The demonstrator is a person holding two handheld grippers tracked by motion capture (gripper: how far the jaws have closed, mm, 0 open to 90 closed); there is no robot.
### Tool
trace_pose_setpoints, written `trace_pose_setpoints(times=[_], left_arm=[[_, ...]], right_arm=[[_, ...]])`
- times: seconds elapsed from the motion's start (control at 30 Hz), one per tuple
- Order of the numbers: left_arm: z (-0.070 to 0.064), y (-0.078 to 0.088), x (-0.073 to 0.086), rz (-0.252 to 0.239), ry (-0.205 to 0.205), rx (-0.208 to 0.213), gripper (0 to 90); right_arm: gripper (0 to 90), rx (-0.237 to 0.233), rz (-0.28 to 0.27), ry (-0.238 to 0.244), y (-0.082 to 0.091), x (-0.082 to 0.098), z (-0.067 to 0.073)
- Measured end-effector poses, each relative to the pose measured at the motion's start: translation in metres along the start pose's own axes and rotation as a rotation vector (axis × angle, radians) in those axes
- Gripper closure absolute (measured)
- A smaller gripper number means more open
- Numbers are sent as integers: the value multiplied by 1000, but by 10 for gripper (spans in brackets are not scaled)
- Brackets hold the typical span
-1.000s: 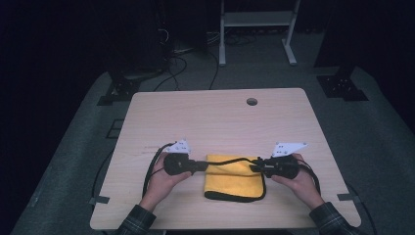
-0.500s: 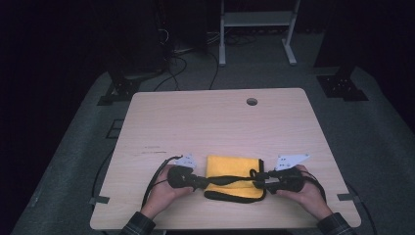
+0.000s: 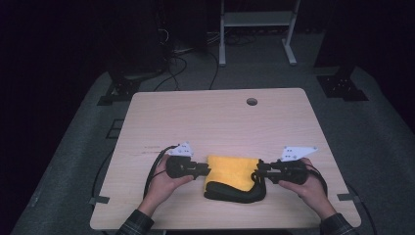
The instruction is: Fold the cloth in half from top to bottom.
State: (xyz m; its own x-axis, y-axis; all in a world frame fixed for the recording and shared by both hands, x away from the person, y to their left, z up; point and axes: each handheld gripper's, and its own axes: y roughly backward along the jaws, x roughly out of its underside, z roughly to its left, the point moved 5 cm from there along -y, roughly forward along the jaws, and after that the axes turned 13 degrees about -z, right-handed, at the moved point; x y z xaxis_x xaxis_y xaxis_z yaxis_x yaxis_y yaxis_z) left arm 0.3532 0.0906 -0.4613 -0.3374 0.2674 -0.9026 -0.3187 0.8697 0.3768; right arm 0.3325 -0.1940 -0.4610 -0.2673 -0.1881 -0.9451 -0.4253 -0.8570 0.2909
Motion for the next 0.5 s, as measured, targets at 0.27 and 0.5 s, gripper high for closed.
trace_pose_setpoints(times=[0.27, 0.5], left_arm=[[3, -26, 13, 71, 0, -1, 775], [-8, -22, 28, 115, -20, 6, 752]], right_arm=[[704, 43, 56, -13, -29, 6, -21], [691, 0, 119, -9, -31, 21, -12]])
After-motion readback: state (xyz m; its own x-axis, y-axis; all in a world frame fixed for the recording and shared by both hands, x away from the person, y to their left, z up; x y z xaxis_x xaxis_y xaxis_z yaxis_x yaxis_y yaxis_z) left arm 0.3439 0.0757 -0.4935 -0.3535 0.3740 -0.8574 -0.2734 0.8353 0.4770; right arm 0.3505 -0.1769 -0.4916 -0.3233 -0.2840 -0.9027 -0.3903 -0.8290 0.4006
